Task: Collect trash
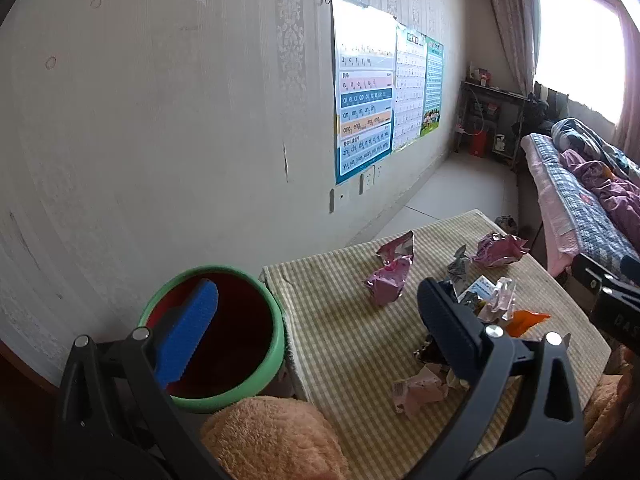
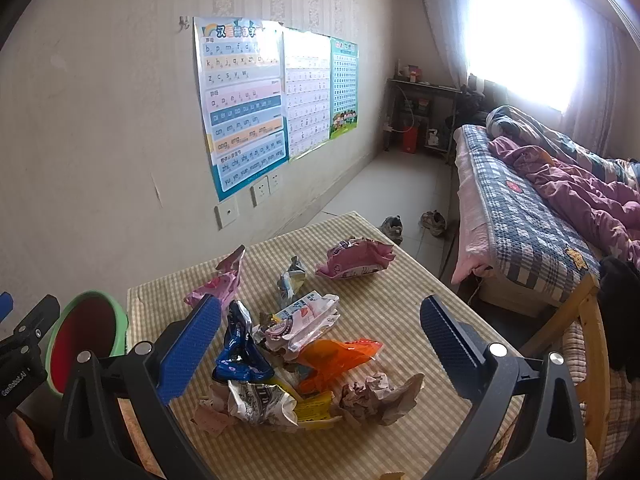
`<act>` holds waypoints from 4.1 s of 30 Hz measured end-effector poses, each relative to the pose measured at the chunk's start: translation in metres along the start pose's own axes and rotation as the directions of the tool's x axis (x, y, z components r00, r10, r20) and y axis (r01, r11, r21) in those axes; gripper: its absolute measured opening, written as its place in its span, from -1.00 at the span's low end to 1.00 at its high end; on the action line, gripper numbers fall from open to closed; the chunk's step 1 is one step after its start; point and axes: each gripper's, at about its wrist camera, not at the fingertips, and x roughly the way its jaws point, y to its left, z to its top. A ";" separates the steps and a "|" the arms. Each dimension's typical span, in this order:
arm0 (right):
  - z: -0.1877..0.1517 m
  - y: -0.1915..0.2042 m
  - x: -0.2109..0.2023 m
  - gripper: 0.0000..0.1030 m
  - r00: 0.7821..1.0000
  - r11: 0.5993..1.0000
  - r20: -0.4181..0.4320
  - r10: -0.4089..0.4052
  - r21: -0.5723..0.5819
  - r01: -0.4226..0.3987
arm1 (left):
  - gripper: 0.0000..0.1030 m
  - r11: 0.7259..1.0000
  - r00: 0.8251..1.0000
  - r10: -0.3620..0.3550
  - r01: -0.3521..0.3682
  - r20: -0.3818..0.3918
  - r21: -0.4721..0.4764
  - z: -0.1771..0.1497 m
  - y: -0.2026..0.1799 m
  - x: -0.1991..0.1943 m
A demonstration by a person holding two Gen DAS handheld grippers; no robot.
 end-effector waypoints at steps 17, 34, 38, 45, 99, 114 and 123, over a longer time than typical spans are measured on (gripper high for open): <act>-0.045 -0.055 0.026 0.86 0.980 0.995 -0.195 0.037 0.095 -0.018 | 0.90 0.995 0.998 -0.042 0.046 -0.049 0.090 -0.036 -0.013 0.020; -0.132 -0.097 0.052 0.86 0.839 0.959 -0.527 0.132 0.282 0.027 | 0.12 0.909 0.870 -0.220 0.347 -0.441 0.232 -0.102 -0.086 0.105; -0.144 -0.092 0.050 0.85 0.812 0.964 -0.561 0.160 0.265 -0.007 | -0.31 0.903 0.831 -0.235 0.379 -0.504 0.205 -0.106 -0.091 0.122; -0.159 -0.089 0.050 0.42 0.776 0.962 -0.597 0.203 0.269 -0.045 | -0.75 0.913 0.820 -0.243 0.374 -0.518 0.164 -0.111 -0.077 0.123; -0.030 0.216 0.098 -0.82 0.656 0.748 -0.443 0.611 0.052 -0.662 | -0.78 0.976 0.950 0.054 -0.115 -0.307 -0.183 -0.071 0.188 0.092; -0.029 0.260 0.125 -0.05 0.568 0.694 -0.468 0.677 0.148 -0.705 | 0.05 0.961 0.944 0.096 -0.170 -0.316 -0.216 -0.077 0.205 0.099; -0.004 0.230 0.099 0.10 0.571 0.671 -0.415 0.708 0.144 -0.728 | 0.20 0.966 0.948 0.090 -0.157 -0.305 -0.203 -0.072 0.189 0.092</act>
